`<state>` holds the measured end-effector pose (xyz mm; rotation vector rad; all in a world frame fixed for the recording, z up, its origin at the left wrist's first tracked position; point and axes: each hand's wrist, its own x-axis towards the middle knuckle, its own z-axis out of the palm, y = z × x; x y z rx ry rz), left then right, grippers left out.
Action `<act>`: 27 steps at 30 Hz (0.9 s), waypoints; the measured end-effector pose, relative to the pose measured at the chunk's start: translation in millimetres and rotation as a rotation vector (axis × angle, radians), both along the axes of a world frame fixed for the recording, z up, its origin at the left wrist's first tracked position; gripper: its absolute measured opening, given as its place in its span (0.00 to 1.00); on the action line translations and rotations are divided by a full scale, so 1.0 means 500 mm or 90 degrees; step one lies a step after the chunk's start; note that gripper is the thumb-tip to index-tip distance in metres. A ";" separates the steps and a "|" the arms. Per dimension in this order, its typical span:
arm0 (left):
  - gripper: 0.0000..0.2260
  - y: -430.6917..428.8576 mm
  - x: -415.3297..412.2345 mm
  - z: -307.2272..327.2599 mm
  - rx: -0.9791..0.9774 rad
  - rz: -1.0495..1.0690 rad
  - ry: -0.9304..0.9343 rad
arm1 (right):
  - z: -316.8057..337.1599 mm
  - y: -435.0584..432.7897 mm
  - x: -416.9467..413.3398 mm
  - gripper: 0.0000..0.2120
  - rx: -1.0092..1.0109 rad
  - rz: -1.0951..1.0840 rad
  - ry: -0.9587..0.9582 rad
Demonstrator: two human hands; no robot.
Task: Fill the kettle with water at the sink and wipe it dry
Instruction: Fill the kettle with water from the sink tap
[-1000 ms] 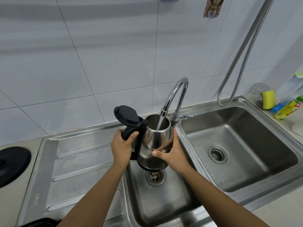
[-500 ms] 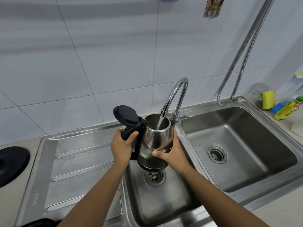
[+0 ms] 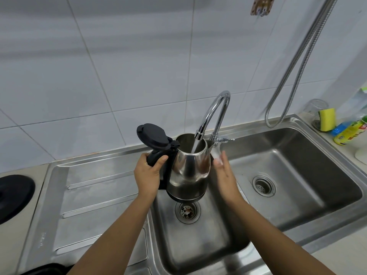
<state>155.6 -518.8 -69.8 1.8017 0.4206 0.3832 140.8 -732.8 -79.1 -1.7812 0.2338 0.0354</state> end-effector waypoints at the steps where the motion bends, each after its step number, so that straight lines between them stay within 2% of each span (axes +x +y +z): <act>1: 0.14 0.001 0.000 0.000 0.001 0.001 0.001 | -0.001 -0.017 0.018 0.30 -0.051 -0.040 0.000; 4: 0.14 0.005 0.001 -0.005 0.006 0.003 0.006 | -0.016 -0.074 0.081 0.32 -0.223 -0.067 0.010; 9: 0.14 0.009 0.001 -0.017 -0.005 0.008 0.010 | -0.044 -0.115 0.140 0.37 -0.530 0.051 0.068; 11: 0.14 0.010 0.002 -0.018 -0.005 0.005 0.011 | -0.061 -0.117 0.148 0.39 -0.601 0.076 0.084; 27: 0.13 0.008 0.002 -0.012 0.008 -0.005 0.015 | -0.076 -0.117 0.162 0.44 -0.664 0.081 0.120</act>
